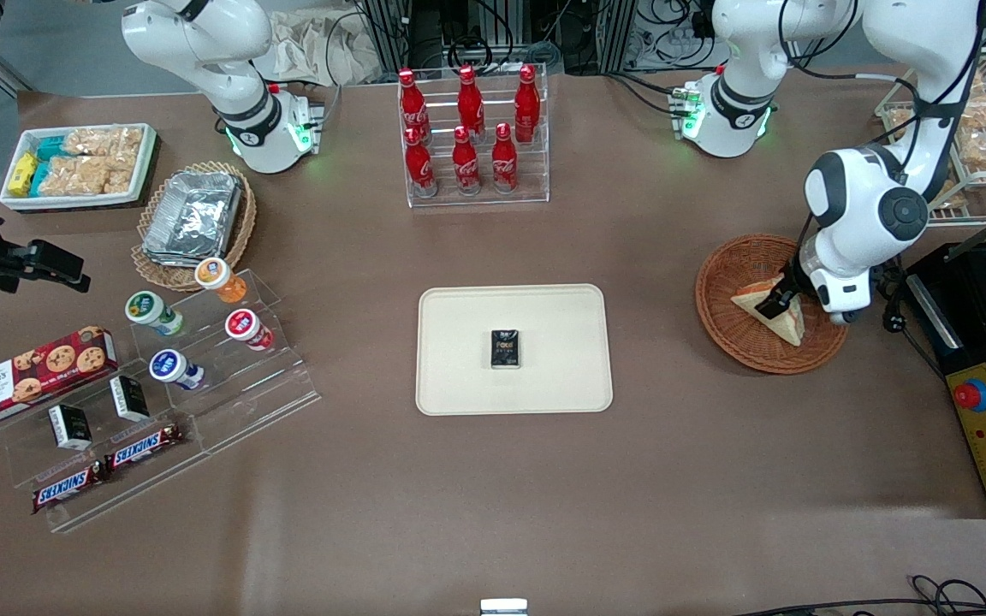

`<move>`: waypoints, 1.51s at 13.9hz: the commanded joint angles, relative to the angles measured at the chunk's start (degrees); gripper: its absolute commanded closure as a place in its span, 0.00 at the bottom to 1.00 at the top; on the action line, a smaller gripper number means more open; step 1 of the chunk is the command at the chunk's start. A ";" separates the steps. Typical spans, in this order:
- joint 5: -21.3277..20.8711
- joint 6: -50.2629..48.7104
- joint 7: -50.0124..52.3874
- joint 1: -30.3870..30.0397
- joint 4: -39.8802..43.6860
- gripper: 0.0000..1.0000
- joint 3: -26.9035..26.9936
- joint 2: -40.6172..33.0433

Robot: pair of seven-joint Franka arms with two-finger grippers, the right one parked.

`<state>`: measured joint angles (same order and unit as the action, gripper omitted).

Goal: Place sandwich from basket to tray
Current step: 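Lower the left gripper and close it on the wrapped sandwich, then lift the sandwich out of the basket with the left gripper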

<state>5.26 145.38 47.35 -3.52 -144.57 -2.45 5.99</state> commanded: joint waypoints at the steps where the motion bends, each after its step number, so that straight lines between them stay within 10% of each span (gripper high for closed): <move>1: 0.19 2.18 1.34 0.01 -0.54 0.05 -0.27 -0.01; 3: 0.19 2.18 1.52 0.01 -0.37 0.51 -0.27 -0.01; 5: 0.28 2.18 1.52 0.01 -0.19 0.68 -0.27 -0.10; 14: -0.95 -10.72 0.91 -0.08 3.15 0.68 -0.27 -8.08; 21: -1.12 -31.10 -23.14 -0.08 11.39 0.68 3.50 -15.74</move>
<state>4.80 119.95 30.58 -3.54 -136.59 -0.13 -7.95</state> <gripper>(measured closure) 0.612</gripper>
